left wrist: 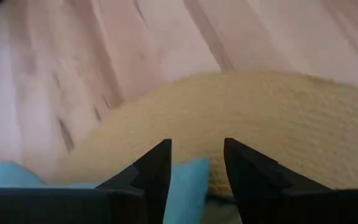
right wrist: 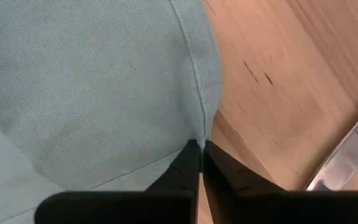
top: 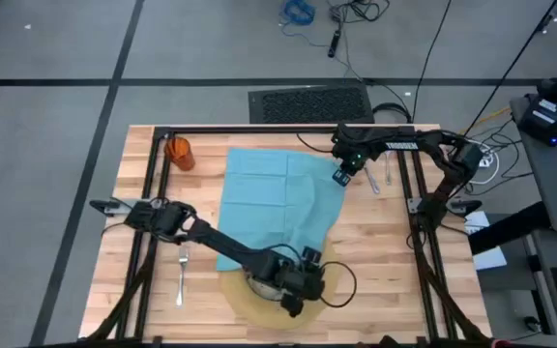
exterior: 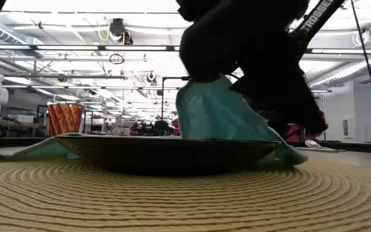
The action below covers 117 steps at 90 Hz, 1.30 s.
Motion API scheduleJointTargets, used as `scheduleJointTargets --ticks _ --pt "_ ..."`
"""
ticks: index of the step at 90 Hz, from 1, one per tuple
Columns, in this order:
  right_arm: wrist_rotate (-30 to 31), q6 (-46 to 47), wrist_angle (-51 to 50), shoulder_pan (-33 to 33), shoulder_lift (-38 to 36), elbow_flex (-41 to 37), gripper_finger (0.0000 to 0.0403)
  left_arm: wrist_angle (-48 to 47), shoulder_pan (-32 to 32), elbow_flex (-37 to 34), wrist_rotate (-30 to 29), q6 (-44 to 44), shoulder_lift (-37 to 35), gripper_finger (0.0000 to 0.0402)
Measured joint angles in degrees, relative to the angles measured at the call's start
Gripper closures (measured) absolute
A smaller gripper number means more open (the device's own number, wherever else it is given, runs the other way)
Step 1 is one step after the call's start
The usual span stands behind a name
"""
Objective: Set table place
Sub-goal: Fold the blue napkin
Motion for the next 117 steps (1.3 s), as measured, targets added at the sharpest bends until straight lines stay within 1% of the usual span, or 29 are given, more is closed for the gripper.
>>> scheduleJointTargets --ticks 15,42,65,76,96,105,110,117 --pt "-0.80 -0.23 0.00 -0.02 0.01 0.00 0.0403 -0.85 0.09 0.00 1.60 -1.85 0.13 0.0269" --pt "-0.97 -0.46 0.01 -0.04 0.02 -0.01 0.0403 -1.55 -0.41 -0.09 2.89 -2.01 1.41 0.0269" --pt "-1.26 -0.44 -0.02 -0.28 0.02 0.00 0.0403 -0.95 -0.08 0.02 2.13 -1.81 2.56 0.0269" --pt "-1.34 -0.50 -0.06 -0.63 0.02 -0.01 0.0403 -1.79 0.02 0.01 -1.07 0.05 2.68 0.0269" --pt "-1.35 -0.85 -0.07 -0.66 0.00 0.00 0.0403 -2.80 0.43 0.00 -2.66 1.11 2.80 0.0269" --pt "-1.28 -1.06 -0.06 -0.66 0.02 -0.02 0.0403 -3.12 0.11 0.05 -5.00 1.60 2.58 0.0269" --pt "-1.30 -1.27 -0.04 -0.66 0.01 0.00 0.0403 -4.35 -0.20 1.50 -5.79 1.79 2.58 0.0269" --pt "-1.27 -1.68 -0.02 -0.68 0.02 0.00 0.0403 -7.77 -1.05 5.40 -6.60 3.42 2.54 0.0269"
